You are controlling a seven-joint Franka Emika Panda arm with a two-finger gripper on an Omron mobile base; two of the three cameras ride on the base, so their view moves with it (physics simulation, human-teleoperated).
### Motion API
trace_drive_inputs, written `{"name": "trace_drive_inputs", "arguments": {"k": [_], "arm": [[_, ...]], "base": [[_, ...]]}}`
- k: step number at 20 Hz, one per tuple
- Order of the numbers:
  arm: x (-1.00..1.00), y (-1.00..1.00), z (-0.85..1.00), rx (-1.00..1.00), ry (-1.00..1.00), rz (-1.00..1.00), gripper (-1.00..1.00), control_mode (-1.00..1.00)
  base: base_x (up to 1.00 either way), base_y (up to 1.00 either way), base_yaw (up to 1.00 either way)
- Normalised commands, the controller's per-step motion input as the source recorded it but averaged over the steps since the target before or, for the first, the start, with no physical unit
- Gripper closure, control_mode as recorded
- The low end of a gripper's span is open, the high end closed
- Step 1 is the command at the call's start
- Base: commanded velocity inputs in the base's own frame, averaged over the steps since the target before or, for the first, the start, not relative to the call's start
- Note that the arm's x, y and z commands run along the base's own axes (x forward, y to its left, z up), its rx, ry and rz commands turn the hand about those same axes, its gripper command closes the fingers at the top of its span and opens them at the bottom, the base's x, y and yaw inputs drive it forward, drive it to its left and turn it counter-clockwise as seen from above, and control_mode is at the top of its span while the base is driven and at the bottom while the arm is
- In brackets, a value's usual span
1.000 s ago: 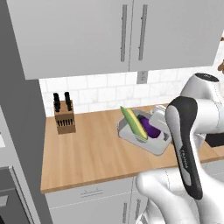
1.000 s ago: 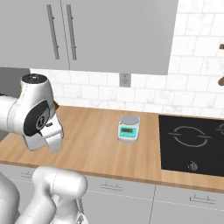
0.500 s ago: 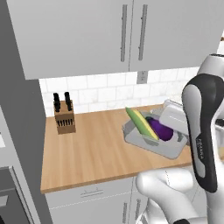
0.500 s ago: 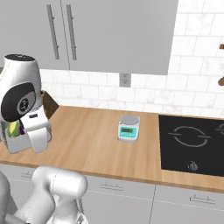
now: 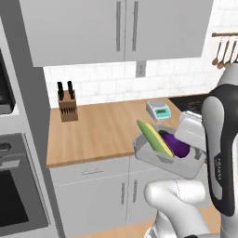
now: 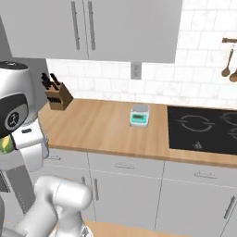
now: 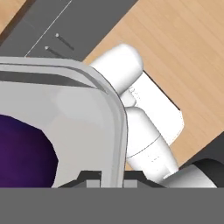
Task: Take the meat container that has the steak and place it on the second highest rack of the freezer. Then take the vegetable container that has the corn and eggplant and place it on the highest rack of the freezer.
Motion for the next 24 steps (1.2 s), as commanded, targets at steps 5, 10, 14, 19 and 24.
{"name": "trace_drive_inputs", "arguments": {"k": [5,10,14,19,24], "arm": [[0.00,0.00,0.00,0.00,0.00,0.00,1.00,1.00],[0.00,0.00,0.00,0.00,0.00,0.00,1.00,1.00],[0.00,0.00,0.00,0.00,0.00,0.00,1.00,1.00],[0.00,0.00,0.00,0.00,0.00,0.00,1.00,1.00],[0.00,0.00,0.00,0.00,0.00,0.00,1.00,1.00]], "base": [[-0.74,0.57,0.00],[-0.36,1.00,0.00],[-0.12,1.00,0.00],[-0.09,1.00,0.00],[-0.05,1.00,0.00]]}}
